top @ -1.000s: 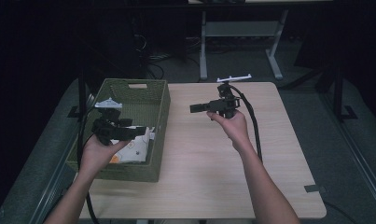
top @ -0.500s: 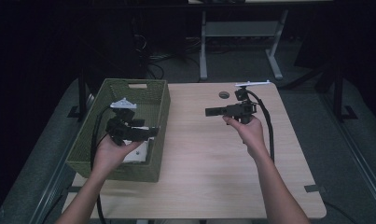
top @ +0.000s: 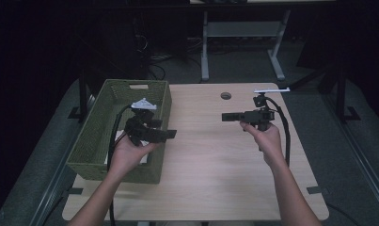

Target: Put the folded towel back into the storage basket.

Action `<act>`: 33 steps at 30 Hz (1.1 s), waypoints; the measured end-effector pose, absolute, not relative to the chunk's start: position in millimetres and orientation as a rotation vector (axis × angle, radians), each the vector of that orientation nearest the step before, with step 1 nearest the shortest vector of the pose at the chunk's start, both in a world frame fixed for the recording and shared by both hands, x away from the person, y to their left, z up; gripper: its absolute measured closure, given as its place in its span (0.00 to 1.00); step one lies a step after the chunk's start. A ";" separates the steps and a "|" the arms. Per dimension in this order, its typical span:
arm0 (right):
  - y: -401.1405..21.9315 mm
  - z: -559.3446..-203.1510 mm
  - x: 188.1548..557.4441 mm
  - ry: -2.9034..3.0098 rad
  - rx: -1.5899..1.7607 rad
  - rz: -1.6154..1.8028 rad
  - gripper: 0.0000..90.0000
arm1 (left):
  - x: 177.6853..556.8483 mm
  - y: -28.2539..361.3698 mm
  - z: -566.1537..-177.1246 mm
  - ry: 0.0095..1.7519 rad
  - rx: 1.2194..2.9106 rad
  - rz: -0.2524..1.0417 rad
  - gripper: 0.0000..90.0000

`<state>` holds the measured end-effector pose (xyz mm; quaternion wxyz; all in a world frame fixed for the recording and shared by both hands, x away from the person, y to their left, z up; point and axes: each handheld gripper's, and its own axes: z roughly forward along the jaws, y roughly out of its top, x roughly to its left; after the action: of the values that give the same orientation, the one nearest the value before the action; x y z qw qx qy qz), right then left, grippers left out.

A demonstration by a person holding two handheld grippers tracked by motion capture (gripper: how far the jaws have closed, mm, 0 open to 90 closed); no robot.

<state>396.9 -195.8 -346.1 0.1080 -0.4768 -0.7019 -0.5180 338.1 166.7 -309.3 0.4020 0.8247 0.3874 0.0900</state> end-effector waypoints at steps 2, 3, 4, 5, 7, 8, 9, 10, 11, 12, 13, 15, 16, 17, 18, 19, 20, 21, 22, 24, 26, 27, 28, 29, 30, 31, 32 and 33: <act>-201.4 -347.6 394.5 -2.061 -1.410 -1.530 0.33 | 338.1 161.9 -310.1 0.977 2.080 0.221 0.32; -203.3 -348.1 393.6 -2.054 -1.413 -1.532 0.33 | 338.2 159.9 -310.6 0.971 2.084 0.220 0.32; -205.6 -349.3 392.7 -2.050 -1.419 -1.533 0.33 | 338.1 158.0 -311.2 0.970 2.085 0.217 0.32; -207.3 -350.4 392.1 -2.050 -1.422 -1.533 0.33 | 338.2 155.9 -311.9 0.967 2.088 0.214 0.32; -212.8 -353.7 389.5 -2.038 -1.435 -1.533 0.33 | 338.2 152.1 -313.3 0.963 2.090 0.210 0.31; -214.8 -354.7 388.6 -2.037 -1.440 -1.530 0.33 | 338.3 149.9 -314.1 0.961 2.092 0.208 0.31; -218.0 -356.5 387.2 -2.033 -1.446 -1.533 0.33 | 338.5 148.8 -314.5 0.959 2.093 0.206 0.31; -220.1 -357.6 386.5 -2.034 -1.449 -1.532 0.33 | 338.5 146.7 -315.2 0.960 2.091 0.204 0.32; -223.3 -359.1 385.0 -2.029 -1.459 -1.531 0.33 | 338.4 145.8 -315.5 0.957 2.094 0.204 0.31; -225.4 -359.8 384.0 -2.022 -1.465 -1.529 0.33 | 338.4 143.9 -316.2 0.956 2.095 0.204 0.32; -228.8 -361.7 382.8 -2.019 -1.470 -1.532 0.33 | 338.5 143.0 -316.4 0.956 2.098 0.204 0.31; -234.0 -363.9 380.8 -2.015 -1.482 -1.529 0.33 | 338.8 140.3 -317.2 0.952 2.102 0.200 0.31; -235.9 -364.6 380.1 -2.013 -1.484 -1.529 0.33 | 338.6 138.8 -317.4 0.954 2.100 0.197 0.31; -238.3 -365.6 379.1 -2.008 -1.487 -1.535 0.33 | 338.8 137.6 -317.5 0.948 2.103 0.197 0.31; -240.8 -366.2 377.9 -2.006 -1.494 -1.533 0.33 | 338.9 135.9 -317.9 0.948 2.102 0.195 0.31; -243.1 -367.0 376.8 -2.001 -1.496 -1.536 0.32 | 339.0 134.2 -318.1 0.946 2.104 0.192 0.31; -245.4 -367.6 375.8 -1.999 -1.502 -1.533 0.32 | 339.2 132.7 -318.3 0.943 2.108 0.193 0.31; -247.7 -368.3 374.7 -2.001 -1.502 -1.536 0.32 | 339.1 130.8 -318.6 0.943 2.106 0.190 0.31; -250.0 -369.0 373.7 -1.999 -1.508 -1.536 0.32 | 339.3 128.7 -319.3 0.940 2.109 0.189 0.31; -254.9 -370.7 371.6 -1.993 -1.519 -1.535 0.32 | 339.2 125.7 -319.9 0.937 2.111 0.187 0.31; -258.2 -372.4 369.9 -1.990 -1.521 -1.537 0.32 | 339.4 123.3 -320.6 0.933 2.114 0.185 0.31; -260.2 -373.3 368.8 -1.989 -1.527 -1.532 0.32 | 339.4 122.2 -320.8 0.932 2.116 0.186 0.31; -262.3 -374.4 367.6 -1.987 -1.530 -1.533 0.32 | 339.3 120.5 -321.2 0.933 2.113 0.184 0.31; -265.0 -375.8 366.3 -1.983 -1.534 -1.535 0.32 | 339.3 119.5 -321.5 0.930 2.114 0.183 0.31; -267.0 -376.9 365.0 -1.978 -1.535 -1.539 0.32 | 339.2 118.1 -322.0 0.928 2.117 0.182 0.31; -268.9 -378.0 363.9 -1.975 -1.544 -1.535 0.32 | 339.2 116.5 -322.7 0.928 2.118 0.180 0.31; -270.9 -379.1 362.9 -1.975 -1.546 -1.531 0.32 | 339.2 115.7 -323.0 0.927 2.122 0.181 0.31; -272.3 -379.9 362.3 -1.977 -1.545 -1.531 0.32 | 339.2 114.2 -323.6 0.927 2.120 0.179 0.31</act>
<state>362.3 -272.3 -379.9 0.1010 -0.5230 -0.6690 -0.5183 339.2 114.2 -323.6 0.3990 0.8377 0.3661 0.0706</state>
